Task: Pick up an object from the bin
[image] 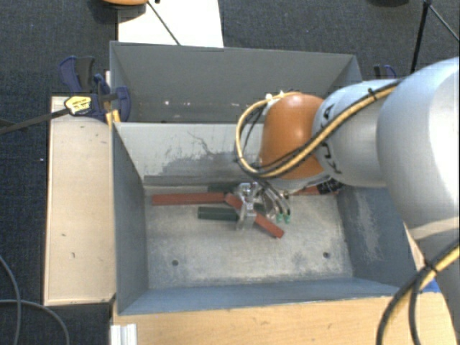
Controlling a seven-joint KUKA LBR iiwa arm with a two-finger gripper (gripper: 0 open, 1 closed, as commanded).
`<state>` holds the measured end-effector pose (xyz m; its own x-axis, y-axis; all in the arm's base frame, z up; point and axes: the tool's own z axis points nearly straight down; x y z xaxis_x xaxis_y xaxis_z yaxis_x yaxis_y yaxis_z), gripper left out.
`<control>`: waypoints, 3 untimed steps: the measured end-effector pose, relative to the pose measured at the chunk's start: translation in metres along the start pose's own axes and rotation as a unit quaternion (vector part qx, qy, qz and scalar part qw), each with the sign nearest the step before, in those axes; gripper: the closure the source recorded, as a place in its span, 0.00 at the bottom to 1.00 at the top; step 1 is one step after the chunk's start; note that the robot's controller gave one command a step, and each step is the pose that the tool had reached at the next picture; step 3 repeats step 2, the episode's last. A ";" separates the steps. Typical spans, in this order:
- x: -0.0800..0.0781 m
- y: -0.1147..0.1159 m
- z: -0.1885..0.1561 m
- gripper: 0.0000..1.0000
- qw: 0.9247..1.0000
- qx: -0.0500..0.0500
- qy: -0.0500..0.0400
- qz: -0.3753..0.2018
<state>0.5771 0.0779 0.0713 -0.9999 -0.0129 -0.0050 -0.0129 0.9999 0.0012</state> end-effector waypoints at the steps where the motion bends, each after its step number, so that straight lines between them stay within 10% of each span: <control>1: 0.000 0.000 0.000 1.00 1.000 0.000 0.000 0.000; 2: 0.001 0.005 -0.154 1.00 1.000 0.000 0.000 -0.012; 3: 0.001 0.005 -0.154 1.00 1.000 0.000 0.000 -0.012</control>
Offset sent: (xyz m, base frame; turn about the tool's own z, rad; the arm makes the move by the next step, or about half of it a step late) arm -0.0029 0.0050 0.1514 -0.0262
